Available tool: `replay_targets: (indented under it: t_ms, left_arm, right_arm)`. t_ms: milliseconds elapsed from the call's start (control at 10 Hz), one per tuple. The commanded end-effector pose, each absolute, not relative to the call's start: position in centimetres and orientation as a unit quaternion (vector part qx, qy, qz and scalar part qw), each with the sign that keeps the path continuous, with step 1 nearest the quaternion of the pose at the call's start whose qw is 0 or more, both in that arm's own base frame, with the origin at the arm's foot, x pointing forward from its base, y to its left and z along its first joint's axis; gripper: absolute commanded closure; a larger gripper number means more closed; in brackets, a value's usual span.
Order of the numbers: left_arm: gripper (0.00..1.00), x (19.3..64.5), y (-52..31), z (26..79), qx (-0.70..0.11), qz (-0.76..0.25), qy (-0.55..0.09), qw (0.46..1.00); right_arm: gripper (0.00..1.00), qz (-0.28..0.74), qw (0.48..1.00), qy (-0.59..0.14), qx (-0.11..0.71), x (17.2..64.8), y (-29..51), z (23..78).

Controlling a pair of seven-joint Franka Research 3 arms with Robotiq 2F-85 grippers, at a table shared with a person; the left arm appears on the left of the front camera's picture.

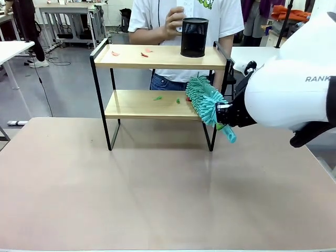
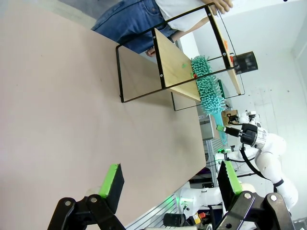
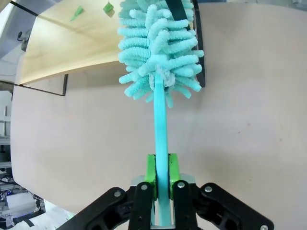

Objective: Clean the shelf.
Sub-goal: Clean the specific tier of the Shelf with the Duster once objects are removed.

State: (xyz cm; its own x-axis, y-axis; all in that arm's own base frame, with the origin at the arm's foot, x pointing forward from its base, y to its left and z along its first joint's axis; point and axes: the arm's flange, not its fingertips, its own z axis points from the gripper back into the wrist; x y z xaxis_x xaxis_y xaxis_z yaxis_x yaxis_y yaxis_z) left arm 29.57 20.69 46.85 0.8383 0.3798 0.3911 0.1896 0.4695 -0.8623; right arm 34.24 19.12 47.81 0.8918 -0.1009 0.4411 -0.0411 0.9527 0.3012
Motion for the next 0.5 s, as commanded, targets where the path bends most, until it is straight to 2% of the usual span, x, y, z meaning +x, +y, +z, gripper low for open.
replay_targets:
  t_ms: [0,400]
  left_arm:
    - [0.00,29.7,20.6,47.0,-0.518,0.051,-0.291,0.803]
    - [0.00,29.7,20.6,47.0,-0.518,0.051,-0.291,0.803]
  right_arm:
    - [0.88,-0.021,0.957,-0.236,0.169,34.7,19.7,48.1]
    - [0.88,0.022,0.956,-0.228,0.183,36.1,22.8,48.2]
